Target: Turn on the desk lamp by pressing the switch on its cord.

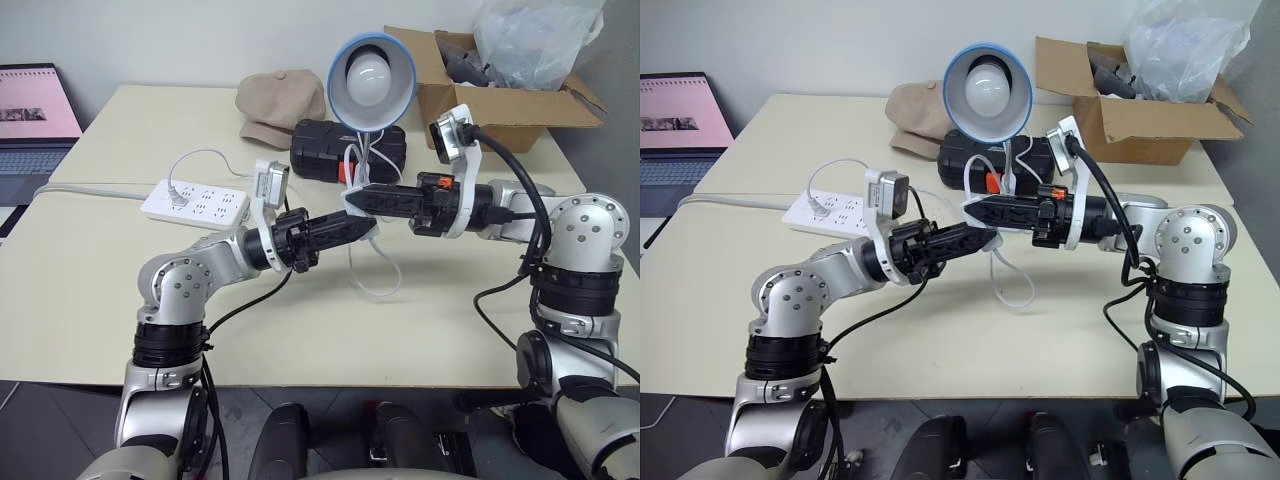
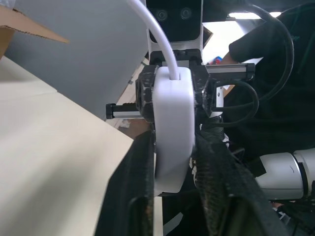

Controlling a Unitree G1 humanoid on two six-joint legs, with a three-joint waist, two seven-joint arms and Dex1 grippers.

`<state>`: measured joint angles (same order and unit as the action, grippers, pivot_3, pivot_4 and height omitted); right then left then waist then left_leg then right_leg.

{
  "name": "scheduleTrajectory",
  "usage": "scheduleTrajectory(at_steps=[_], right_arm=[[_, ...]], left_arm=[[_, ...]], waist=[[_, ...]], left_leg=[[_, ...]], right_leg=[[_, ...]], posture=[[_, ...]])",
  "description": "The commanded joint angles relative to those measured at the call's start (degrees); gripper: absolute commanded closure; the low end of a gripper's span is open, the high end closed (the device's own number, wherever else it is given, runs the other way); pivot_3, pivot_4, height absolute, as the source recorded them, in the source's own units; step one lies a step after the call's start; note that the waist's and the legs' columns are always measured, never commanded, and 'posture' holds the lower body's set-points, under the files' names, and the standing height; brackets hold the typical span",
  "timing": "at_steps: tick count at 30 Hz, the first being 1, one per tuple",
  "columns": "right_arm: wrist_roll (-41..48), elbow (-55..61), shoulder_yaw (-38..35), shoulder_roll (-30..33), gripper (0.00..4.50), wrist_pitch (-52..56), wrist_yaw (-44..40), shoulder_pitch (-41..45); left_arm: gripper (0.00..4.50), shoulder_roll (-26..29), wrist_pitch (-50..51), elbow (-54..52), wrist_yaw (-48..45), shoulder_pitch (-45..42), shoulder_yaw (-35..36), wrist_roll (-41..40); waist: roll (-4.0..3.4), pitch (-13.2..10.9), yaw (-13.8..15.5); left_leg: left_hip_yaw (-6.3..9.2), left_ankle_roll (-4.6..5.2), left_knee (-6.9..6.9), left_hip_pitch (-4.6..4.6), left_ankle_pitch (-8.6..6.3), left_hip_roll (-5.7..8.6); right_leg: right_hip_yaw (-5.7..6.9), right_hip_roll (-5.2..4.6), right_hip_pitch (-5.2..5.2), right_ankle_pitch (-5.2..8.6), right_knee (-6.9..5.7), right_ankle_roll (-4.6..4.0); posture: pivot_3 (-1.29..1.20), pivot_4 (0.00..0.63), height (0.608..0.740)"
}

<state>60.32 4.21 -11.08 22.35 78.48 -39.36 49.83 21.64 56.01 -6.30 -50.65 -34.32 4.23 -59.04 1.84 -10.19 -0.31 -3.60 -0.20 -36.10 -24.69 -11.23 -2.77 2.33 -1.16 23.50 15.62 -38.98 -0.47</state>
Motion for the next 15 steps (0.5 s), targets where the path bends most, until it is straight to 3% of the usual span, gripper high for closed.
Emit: scheduleTrajectory(at_steps=[1,14,15], right_arm=[[2.3,2.07,-0.32,0.29,4.11,-0.1,-0.13,0.68],[3.07,0.94,-0.1,-0.4,4.11,-0.49,0.93,1.21],[3.1,0.88,-0.07,-0.47,4.11,-0.52,0.99,1.13]], left_arm=[[4.0,-0.24,-1.07,-0.37,-0.57,-0.81,-0.01,0.37],[4.0,1.26,-0.2,-1.25,-1.01,0.36,-0.13,0.99],[3.29,1.26,0.08,-1.22,-1.01,0.37,-0.02,0.64]], waist=[[0.0,0.0,0.0],[0.0,0.0,0.0],[0.0,0.0,0.0]], left_leg=[[0.0,0.0,0.0,0.0,0.0,0.0],[0.01,0.0,0.0,0.0,0.0,-0.01],[0.01,0.0,0.0,0.0,0.0,-0.01]], right_leg=[[0.0,0.0,0.0,0.0,0.0,0.0],[0.0,0.0,0.0,0.01,0.0,0.01],[0.0,0.0,0.0,0.01,0.0,0.01]], posture=[[0.0,0.15,0.74],[0.0,0.15,0.74],[0.0,0.15,0.74]])
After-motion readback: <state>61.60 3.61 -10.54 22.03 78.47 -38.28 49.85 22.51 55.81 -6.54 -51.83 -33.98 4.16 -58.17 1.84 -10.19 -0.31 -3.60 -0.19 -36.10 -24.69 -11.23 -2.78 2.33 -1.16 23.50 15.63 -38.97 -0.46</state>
